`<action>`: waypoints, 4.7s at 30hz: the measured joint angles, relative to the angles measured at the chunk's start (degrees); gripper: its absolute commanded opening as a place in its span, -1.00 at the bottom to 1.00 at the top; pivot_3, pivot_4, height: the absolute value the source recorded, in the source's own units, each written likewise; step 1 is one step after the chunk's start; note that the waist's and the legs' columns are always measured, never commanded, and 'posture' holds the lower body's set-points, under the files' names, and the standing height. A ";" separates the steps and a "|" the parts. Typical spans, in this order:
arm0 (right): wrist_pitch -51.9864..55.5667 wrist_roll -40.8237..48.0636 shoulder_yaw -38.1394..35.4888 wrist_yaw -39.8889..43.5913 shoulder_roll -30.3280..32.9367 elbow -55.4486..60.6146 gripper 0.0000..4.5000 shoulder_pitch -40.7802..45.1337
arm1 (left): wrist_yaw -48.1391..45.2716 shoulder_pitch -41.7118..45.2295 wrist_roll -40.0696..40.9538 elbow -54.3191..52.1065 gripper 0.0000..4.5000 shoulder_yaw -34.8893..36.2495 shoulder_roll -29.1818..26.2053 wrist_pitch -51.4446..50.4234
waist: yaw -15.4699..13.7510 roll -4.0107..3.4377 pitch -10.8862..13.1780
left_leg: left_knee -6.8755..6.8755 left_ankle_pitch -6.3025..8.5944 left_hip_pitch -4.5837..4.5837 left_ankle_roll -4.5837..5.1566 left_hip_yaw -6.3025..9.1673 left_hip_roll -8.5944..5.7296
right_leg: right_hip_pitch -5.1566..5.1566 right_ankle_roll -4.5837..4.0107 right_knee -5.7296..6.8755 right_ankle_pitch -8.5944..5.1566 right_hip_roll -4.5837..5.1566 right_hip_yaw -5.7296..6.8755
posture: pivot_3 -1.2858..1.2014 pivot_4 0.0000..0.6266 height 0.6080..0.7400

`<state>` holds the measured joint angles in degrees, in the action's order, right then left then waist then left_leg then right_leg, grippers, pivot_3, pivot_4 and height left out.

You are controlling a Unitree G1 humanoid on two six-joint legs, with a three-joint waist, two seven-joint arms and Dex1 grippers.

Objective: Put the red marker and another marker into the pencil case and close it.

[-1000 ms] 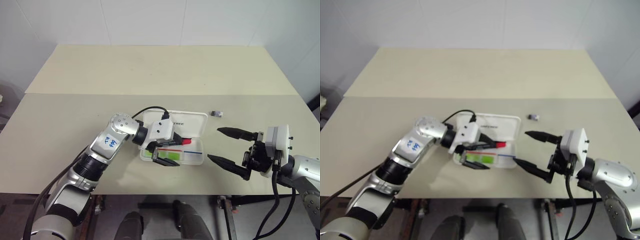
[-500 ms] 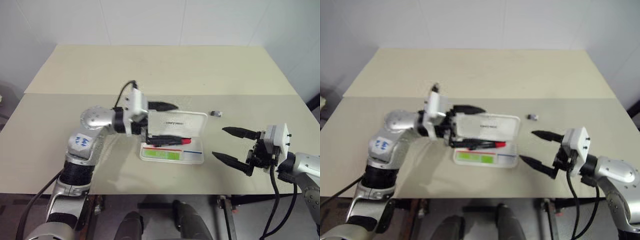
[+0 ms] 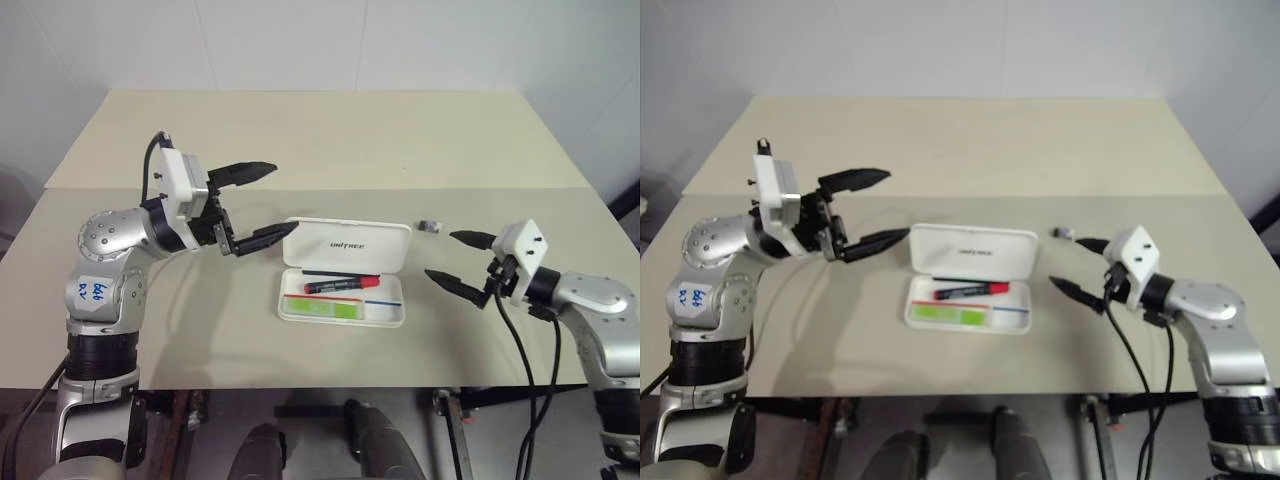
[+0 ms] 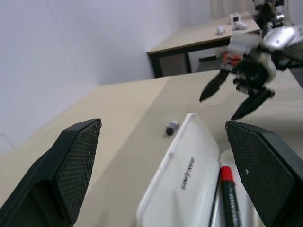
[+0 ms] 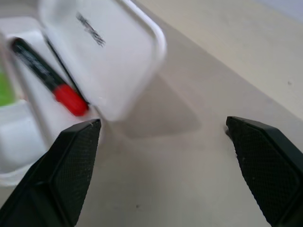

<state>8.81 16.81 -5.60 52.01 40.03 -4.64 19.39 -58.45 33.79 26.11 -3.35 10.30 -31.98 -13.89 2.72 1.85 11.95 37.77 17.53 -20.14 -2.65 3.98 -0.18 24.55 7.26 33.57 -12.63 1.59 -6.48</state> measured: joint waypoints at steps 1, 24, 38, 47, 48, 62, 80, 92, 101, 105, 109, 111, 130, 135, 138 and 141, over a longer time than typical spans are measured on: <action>-0.92 -1.12 0.73 -0.64 -0.60 -2.61 1.00 1.93 | -0.21 0.75 0.07 1.77 0.99 0.00 -0.20 0.18 | 0.26 0.00 0.00 | 0.01 0.00 -0.02 0.00 0.00 -0.01 | 0.01 0.02 -0.01 0.03 0.00 -0.01 | 0.03 -0.52 1.00; -8.74 -10.43 2.44 -17.27 -13.61 -32.30 1.00 17.94 | -10.28 3.77 5.11 6.93 0.99 0.92 -4.79 1.34 | 1.99 0.00 0.00 | -0.40 0.00 -0.16 0.01 -0.01 0.02 | 0.58 -0.06 0.30 0.08 0.06 0.00 | 0.03 -0.52 1.00; -4.37 -9.50 -2.04 -30.62 -21.44 -31.24 1.00 18.15 | -7.80 1.60 6.17 3.55 0.99 0.98 -4.95 0.12 | 2.89 0.00 0.00 | -0.36 -0.06 -0.10 0.07 -0.04 0.04 | 0.59 -0.14 0.38 0.18 0.01 -0.02 | 0.03 -0.52 1.00; 1.85 -9.67 -1.64 -36.17 -28.14 -24.42 1.00 17.05 | -7.19 1.59 6.30 3.30 0.99 0.98 -4.95 0.13 | 4.04 0.01 -0.01 | -0.43 -0.07 -0.06 0.07 -0.03 0.12 | 0.62 -0.19 0.45 0.19 -0.06 -0.02 | 0.03 -0.52 1.00; 2.20 -9.77 -1.64 -36.97 -28.50 -24.40 1.00 17.21 | -7.11 1.56 6.32 3.25 0.99 0.98 -4.95 0.13 | 4.05 0.02 -0.02 | -0.42 -0.07 -0.05 0.07 -0.03 0.12 | 0.62 -0.20 0.45 0.19 -0.06 -0.02 | 0.03 -0.52 1.00; 3.58 -11.51 -2.14 -46.59 -32.37 -30.37 -0.18 22.54 | -6.02 1.19 6.44 2.06 1.00 1.00 -4.93 0.27 | 5.42 0.29 -0.18 | -0.38 -0.18 0.01 0.23 -0.05 0.13 | 0.53 -0.30 0.42 0.33 -0.13 -0.07 | 0.03 -0.52 1.00; 4.42 -9.09 -1.76 -38.64 -26.43 -20.64 -0.30 26.02 | -5.41 -0.80 7.74 1.60 1.00 1.01 -4.36 0.91 | 4.98 0.05 -0.03 | -0.70 -0.20 -0.32 0.27 0.04 0.13 | 0.94 -0.26 0.44 0.35 -0.09 -0.06 | 0.03 -0.52 1.00; 30.16 2.53 -1.92 -33.98 -20.22 23.52 -0.30 15.56 | -6.88 -2.81 9.38 1.50 1.00 1.06 -3.77 2.00 | 2.90 0.03 -0.02 | -0.69 -0.11 -0.51 0.16 0.08 0.16 | 1.00 -0.23 0.25 0.25 -0.04 0.08 | 0.03 -0.52 1.00; 49.76 19.77 -7.91 -34.59 -15.78 50.37 -0.30 -0.51 | -8.65 -1.31 9.56 2.61 1.00 -0.32 -0.49 2.55 | 0.89 0.04 -0.02 | -0.48 -0.12 -0.51 0.17 -0.07 0.09 | 0.90 -0.22 -0.06 0.20 -0.03 0.03 | 0.03 -0.52 1.00; 52.04 22.90 -11.19 -34.89 -12.49 53.49 -0.30 -5.16 | -9.21 -0.97 9.58 2.72 1.00 -1.51 0.23 2.40 | 0.66 0.05 -0.03 | -0.52 -0.13 -0.47 0.19 -0.13 0.13 | 0.90 -0.29 -0.05 0.16 -0.07 0.01 | 0.03 -0.52 1.00; 54.12 24.24 -10.99 -37.42 -12.21 57.70 -0.30 -11.43 | -9.85 -0.99 9.88 2.57 1.00 -1.63 0.22 1.55 | 0.63 0.05 -0.03 | -0.57 -0.13 -0.45 0.19 -0.12 0.17 | 0.91 -0.32 -0.01 0.12 -0.11 0.01 | 0.03 -0.52 1.00; 54.76 25.78 -10.58 -39.77 -13.54 60.51 -0.30 -14.09 | -10.02 -1.08 10.20 2.38 1.00 -1.63 0.15 0.92 | 0.62 0.06 -0.03 | -0.55 -0.13 -0.46 0.19 -0.12 0.17 | 0.91 -0.31 -0.01 0.13 -0.11 0.01 | 0.03 -0.52 1.00; 70.45 31.37 -0.27 -58.14 -26.73 60.00 -0.30 -11.24 | -17.32 -9.96 12.66 -1.93 1.00 -2.10 -4.83 -3.60 | 0.40 0.08 -0.05 | -0.59 -0.13 -0.51 0.19 -0.04 0.23 | 0.92 -1.11 -0.13 -0.36 -0.10 0.06 | 0.03 -0.52 1.00; 73.55 31.07 -1.30 -59.74 -29.08 58.68 -0.30 -11.21 | -17.74 -11.76 12.18 -4.01 1.00 -2.53 -4.81 -2.29 | 0.63 0.09 -0.05 | -0.61 -0.12 -0.49 0.18 -0.09 0.21 | 0.92 -1.04 -0.13 -0.33 -0.06 0.05 | 0.03 -0.52 1.00; 75.19 30.47 -2.28 -60.39 -30.19 58.58 -0.30 -11.21 | -17.70 -11.96 11.96 -4.38 1.00 -2.62 -4.83 -2.22 | 0.67 0.08 -0.05 | -0.62 -0.12 -0.46 0.18 -0.07 0.23 | 0.92 -1.06 -0.08 -0.34 -0.10 0.06 | 0.03 -0.52 1.00; 76.65 30.08 -3.08 -60.61 -31.71 58.62 -0.30 -11.22 | -17.46 -11.96 11.94 -4.94 1.00 -2.61 -4.84 -2.15 | 0.73 0.08 -0.05 | -0.61 -0.12 -0.44 0.18 -0.08 0.24 | 0.92 -1.11 -0.08 -0.37 -0.11 0.05 | 0.03 -0.52 1.00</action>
<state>85.46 46.89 -8.68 -8.60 8.31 53.98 8.16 -75.91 21.83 38.05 -8.28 7.69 -36.82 -16.04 3.45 1.93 11.90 37.16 17.40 -20.58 -2.47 3.90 0.06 25.48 6.15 33.49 -13.00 1.49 -6.43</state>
